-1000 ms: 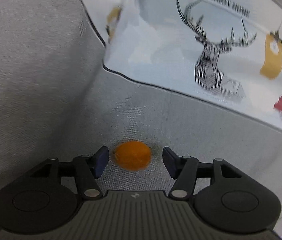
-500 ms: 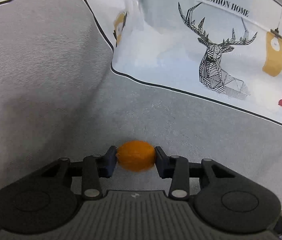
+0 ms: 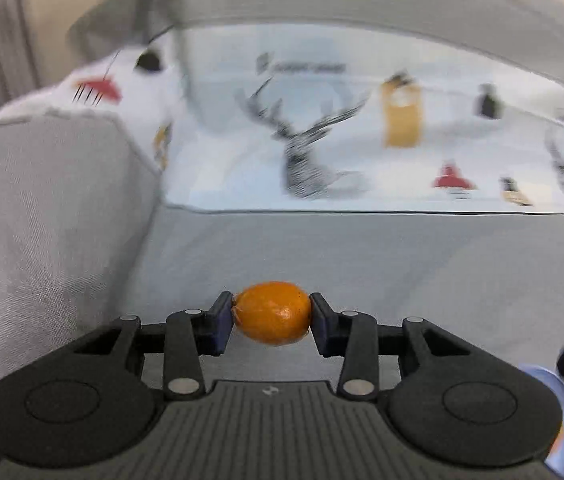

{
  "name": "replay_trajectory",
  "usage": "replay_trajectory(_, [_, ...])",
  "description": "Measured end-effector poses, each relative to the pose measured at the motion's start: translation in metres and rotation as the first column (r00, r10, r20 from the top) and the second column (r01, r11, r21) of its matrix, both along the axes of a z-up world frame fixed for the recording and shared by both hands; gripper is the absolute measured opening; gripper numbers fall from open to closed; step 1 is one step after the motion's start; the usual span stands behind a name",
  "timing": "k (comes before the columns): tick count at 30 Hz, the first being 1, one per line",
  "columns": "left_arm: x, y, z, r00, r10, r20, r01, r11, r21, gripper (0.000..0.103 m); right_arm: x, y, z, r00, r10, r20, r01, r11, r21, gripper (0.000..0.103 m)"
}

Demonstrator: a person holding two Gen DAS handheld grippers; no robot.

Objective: Organize fruits
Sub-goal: 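Grasp the small mandarin with the left tool while the right tool grasps the other red date, then carry the mandarin and date over the blue plate with both tools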

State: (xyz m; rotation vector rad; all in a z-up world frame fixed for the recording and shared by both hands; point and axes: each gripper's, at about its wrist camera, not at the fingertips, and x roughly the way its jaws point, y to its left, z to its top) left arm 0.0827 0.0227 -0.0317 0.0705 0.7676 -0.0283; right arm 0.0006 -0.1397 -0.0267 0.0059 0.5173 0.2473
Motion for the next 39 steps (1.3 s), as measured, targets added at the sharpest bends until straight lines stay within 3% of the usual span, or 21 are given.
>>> replay_trajectory(6, [-0.063, -0.042, 0.029, 0.989, -0.137, 0.056, 0.140, 0.989, -0.048, 0.045, -0.051, -0.052, 0.008, 0.995, -0.102, 0.013, 0.101, 0.994, 0.041, 0.035])
replay_trajectory(10, [-0.094, -0.062, 0.014, 0.982, -0.185, 0.039, 0.187, 0.980, -0.064, 0.045, -0.064, -0.070, -0.015, 0.985, -0.165, -0.050, 0.168, 0.984, 0.055, 0.035])
replay_trajectory(12, [-0.103, -0.073, -0.004, 0.976, -0.216, 0.003, 0.216, 0.976, 0.000, 0.045, -0.068, -0.077, -0.019, 0.982, -0.179, -0.055, 0.182, 0.982, 0.043, 0.035])
replay_trajectory(14, [-0.103, -0.086, -0.017, 0.972, -0.231, -0.037, 0.233, 0.969, 0.083, 0.045, -0.072, -0.083, -0.023, 0.983, -0.182, -0.037, 0.183, 0.983, 0.013, 0.035])
replay_trajectory(18, [-0.098, -0.091, -0.030, 0.971, -0.237, -0.037, 0.240, 0.963, 0.119, 0.045, -0.070, -0.095, -0.037, 0.976, -0.209, -0.061, 0.208, 0.978, -0.033, 0.035])
replay_trajectory(26, [-0.091, -0.099, -0.041, 0.961, -0.268, -0.070, 0.274, 0.958, 0.085, 0.045, -0.062, -0.104, -0.057, 0.965, -0.218, -0.146, 0.212, 0.976, -0.054, 0.035])
replay_trajectory(29, [-0.094, -0.110, -0.044, 0.945, -0.319, -0.067, 0.323, 0.944, 0.068, 0.045, -0.060, -0.102, -0.059, 0.967, -0.203, -0.157, 0.195, 0.979, -0.062, 0.035])
replay_trajectory(33, [-0.104, -0.127, -0.050, 0.907, -0.416, -0.069, 0.419, 0.906, 0.054, 0.045, -0.056, -0.099, -0.063, 0.964, -0.196, -0.181, 0.185, 0.980, -0.077, 0.035])
replay_trajectory(39, [-0.114, -0.147, -0.061, 0.875, -0.478, -0.079, 0.484, 0.869, 0.101, 0.045, -0.052, -0.099, -0.073, 0.950, -0.201, -0.241, 0.181, 0.978, -0.101, 0.035])
